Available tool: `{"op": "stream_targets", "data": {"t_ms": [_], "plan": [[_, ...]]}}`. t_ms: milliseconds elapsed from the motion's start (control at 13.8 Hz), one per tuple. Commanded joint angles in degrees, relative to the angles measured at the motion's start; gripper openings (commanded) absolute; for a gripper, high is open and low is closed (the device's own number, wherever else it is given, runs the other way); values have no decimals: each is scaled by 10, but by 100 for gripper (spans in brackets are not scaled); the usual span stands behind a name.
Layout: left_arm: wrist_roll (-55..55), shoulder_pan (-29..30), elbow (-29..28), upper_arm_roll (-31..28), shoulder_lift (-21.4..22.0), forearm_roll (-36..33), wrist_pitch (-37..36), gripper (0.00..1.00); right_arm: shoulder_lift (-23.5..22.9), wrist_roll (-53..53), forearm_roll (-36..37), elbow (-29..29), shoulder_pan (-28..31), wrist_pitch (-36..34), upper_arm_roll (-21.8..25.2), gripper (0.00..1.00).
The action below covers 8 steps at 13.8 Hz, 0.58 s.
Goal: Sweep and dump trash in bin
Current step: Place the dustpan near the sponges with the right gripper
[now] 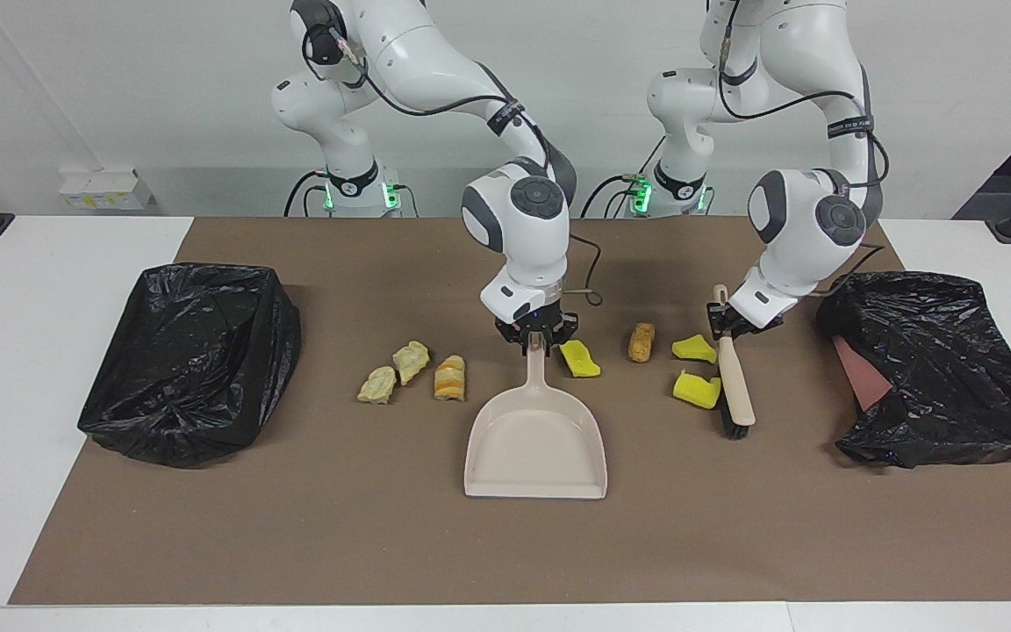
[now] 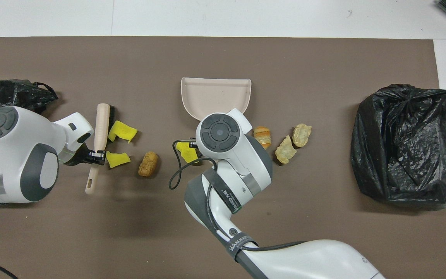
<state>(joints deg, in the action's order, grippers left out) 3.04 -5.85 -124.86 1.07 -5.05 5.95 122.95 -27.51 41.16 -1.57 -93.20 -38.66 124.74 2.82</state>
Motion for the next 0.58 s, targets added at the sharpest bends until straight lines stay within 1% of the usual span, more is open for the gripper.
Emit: {"op": "stream_targets", "data": {"t_ms": [0, 73, 290, 363, 508], "plan": [[-17, -22, -14, -6, 15, -6, -20, 0, 7, -21, 4, -1, 2, -24, -4, 0], [-18, -25, -14, -6, 17, -6, -22, 0, 12, -61, 13, -2, 8, -30, -4, 0], [-31, -47, -30, -5, 27, -6, -25, 0, 59, -206, 11, -14, 23, -39, -4, 0], [-39, -51, -35, -5, 29, -5, -24, 0, 82, -276, 10, -24, 39, -46, -4, 0], [-60, -67, -36, -5, 31, -4, -25, 0, 137, -409, 10, -58, 65, -93, -4, 0]]}}
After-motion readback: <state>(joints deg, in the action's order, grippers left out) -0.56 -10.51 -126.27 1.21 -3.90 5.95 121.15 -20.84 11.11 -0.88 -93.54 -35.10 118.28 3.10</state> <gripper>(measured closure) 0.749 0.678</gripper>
